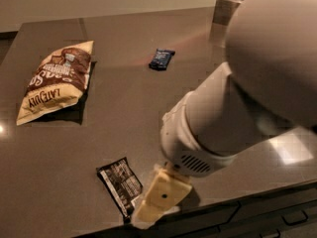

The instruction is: Move rxbar chocolate near rxbar blueberry

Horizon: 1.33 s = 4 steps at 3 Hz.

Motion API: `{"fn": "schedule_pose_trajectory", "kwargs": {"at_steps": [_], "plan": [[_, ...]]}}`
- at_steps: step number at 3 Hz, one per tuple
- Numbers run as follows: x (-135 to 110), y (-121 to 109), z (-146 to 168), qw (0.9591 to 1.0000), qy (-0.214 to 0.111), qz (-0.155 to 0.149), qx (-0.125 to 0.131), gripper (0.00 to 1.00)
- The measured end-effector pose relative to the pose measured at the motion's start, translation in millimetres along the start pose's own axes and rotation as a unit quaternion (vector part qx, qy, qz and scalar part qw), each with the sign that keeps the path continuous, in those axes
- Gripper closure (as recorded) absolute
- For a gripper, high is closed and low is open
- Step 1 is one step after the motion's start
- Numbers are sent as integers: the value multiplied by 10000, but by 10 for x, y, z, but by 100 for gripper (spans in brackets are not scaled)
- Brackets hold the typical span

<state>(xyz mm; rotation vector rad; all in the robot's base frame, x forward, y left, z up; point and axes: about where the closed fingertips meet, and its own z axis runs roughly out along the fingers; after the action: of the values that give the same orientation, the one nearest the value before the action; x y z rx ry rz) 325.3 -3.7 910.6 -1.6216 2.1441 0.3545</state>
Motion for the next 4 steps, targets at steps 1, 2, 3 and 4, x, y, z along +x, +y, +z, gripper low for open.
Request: {"fn": "schedule_pose_trajectory", "kwargs": {"at_steps": [1, 2, 3, 4], "plan": [[-121, 78, 211, 10000, -7, 13, 68, 0], [-163, 44, 447, 9999, 69, 66, 75, 0], [-163, 27, 699, 9998, 171, 134, 47, 0], [-117, 24, 842, 9995, 256, 194, 15, 0]]}}
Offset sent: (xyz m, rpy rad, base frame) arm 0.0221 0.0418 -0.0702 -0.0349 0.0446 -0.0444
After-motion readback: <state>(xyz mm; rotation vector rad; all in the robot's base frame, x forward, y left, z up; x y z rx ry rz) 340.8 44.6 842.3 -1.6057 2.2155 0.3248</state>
